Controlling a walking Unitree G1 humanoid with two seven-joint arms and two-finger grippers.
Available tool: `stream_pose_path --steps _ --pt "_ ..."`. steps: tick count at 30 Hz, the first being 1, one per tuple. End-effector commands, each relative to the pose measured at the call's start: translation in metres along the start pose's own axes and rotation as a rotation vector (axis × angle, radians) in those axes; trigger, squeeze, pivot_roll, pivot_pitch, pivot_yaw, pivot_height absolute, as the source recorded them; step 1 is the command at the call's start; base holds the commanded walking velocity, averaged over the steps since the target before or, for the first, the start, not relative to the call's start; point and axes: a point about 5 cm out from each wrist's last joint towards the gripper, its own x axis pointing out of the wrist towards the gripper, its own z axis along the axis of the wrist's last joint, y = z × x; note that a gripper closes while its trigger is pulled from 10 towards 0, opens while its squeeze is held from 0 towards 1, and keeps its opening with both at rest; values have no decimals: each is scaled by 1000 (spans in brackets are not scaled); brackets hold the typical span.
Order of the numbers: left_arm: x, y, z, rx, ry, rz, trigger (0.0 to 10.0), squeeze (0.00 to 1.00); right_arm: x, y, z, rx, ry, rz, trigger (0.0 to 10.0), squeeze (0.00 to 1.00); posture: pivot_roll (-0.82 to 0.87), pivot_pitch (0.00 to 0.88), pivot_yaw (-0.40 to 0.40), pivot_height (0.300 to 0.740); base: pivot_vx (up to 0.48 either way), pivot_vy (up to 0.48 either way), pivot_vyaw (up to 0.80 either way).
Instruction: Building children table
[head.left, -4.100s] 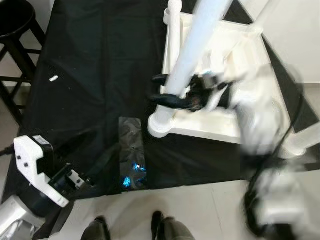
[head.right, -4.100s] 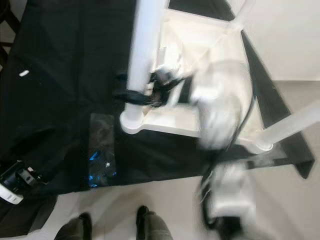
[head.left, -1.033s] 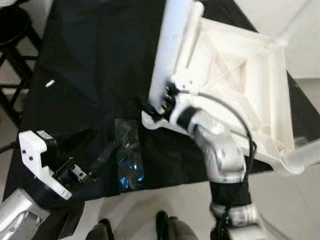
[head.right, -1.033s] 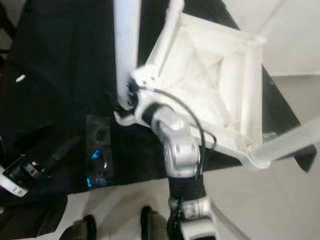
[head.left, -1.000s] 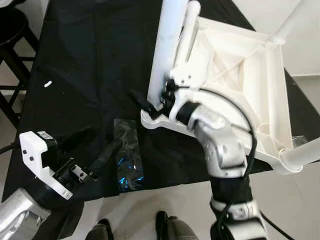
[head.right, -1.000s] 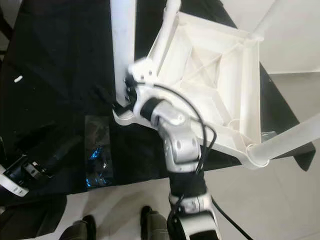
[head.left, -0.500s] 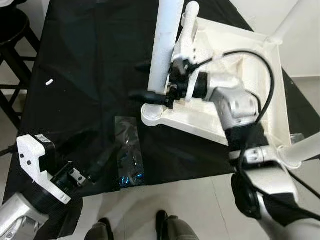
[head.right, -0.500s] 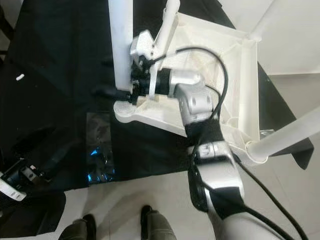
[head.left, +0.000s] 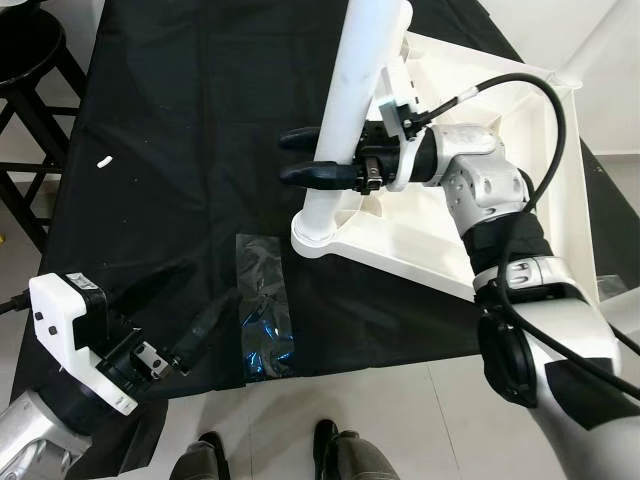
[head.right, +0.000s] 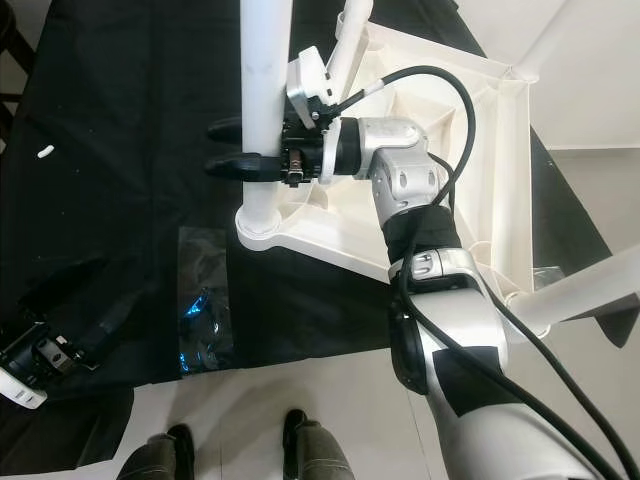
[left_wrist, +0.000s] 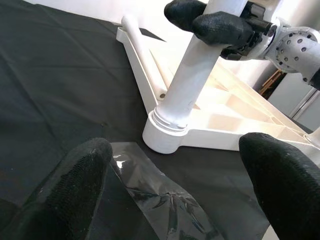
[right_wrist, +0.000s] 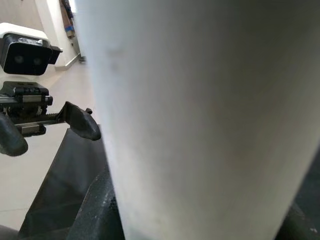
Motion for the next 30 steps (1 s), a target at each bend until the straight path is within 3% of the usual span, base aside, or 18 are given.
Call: stream_pose_path --steps 1,3,5,7,8,10,11,12,14,18,21,22,25,26,30 --pt "-2 -1 -1 5 21 -4 10000 0 -13 6 -20 8 38 -121 0 0 101 330 -133 740 0 0 0" --pt "-2 -1 -1 6 20 -4 10000 0 -14 11 -27 17 39 -191 0 0 101 330 -133 740 0 0 0" --pt "-2 -1 -1 8 19 -3 10000 0 -8 31 -44 83 56 -373 0 0 98 329 -135 740 0 0 0" --pt "-3 2 -1 10 20 -1 10000 0 6 53 -60 122 125 -664 0 0 84 325 -125 740 0 0 0" --pt "-3 2 -1 10 20 -1 10000 0 6 53 -60 122 125 -664 0 0 84 325 -125 740 0 0 0" --pt "-3 4 -1 12 23 0 10000 0 11 86 -73 149 267 -998 0 0 69 320 -117 740 0 0 0" --pt "-2 5 -1 12 23 0 10000 0 10 98 -73 177 298 -1077 0 0 69 320 -117 740 0 0 0" --pt "-1 6 -2 13 25 -4 10000 0 14 108 -72 172 305 -1106 0 0 61 314 -114 740 0 0 0" --pt "0 7 -2 13 26 -8 10000 0 17 112 -71 157 306 -1116 0 0 61 314 -114 740 0 0 0" --pt "3 8 -5 14 30 -15 10000 0 23 106 -73 116 304 -1144 0 0 77 283 -106 740 0 0 0" --pt "4 9 -6 19 29 -14 10000 0 29 106 -73 151 300 -1158 0 0 80 281 -108 740 0 0 0" --pt "5 9 -6 23 26 -11 10000 0 32 107 -72 177 301 -1165 9647 0 79 281 -109 740 0 0 0" --pt "5 10 -6 26 23 -8 10000 0 37 108 -69 211 276 -1124 10000 0 77 281 -110 740 0 0 0" --pt "6 10 -5 27 21 -8 10000 0 35 104 -61 213 223 -1095 10000 1000 73 283 -110 740 0 0 0" --pt "6 9 -5 27 19 -10 10000 0 29 92 -51 199 147 -1026 10000 1000 72 288 -113 740 0 0 0"
